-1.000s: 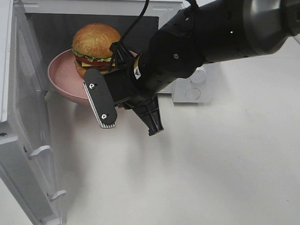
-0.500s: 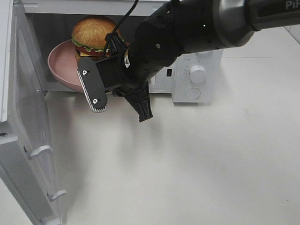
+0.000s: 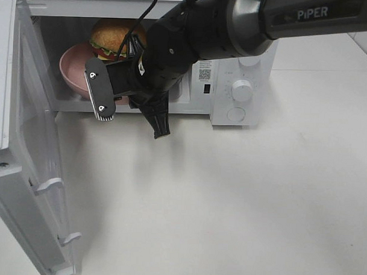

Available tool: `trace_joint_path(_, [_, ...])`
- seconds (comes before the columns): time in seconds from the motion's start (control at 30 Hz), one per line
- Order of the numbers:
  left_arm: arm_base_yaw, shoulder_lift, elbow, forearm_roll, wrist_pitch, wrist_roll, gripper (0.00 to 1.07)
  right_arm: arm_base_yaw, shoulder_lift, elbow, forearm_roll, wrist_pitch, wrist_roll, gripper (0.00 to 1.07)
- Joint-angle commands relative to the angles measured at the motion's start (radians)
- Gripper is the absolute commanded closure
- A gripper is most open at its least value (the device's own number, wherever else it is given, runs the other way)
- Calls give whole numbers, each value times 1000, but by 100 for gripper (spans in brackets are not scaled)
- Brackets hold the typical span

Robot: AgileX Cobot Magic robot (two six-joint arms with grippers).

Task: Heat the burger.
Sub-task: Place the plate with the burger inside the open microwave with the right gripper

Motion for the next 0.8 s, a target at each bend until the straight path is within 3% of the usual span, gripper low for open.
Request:
trace_joint_path(0.03, [-7,-21,5,-1,-4,1,9,-1,5,-49,-24,-49,6,107])
trace_joint_path(0.8, [-7,-21,5,0,-4,0,9,-47,127,-263,-36,28,28,107])
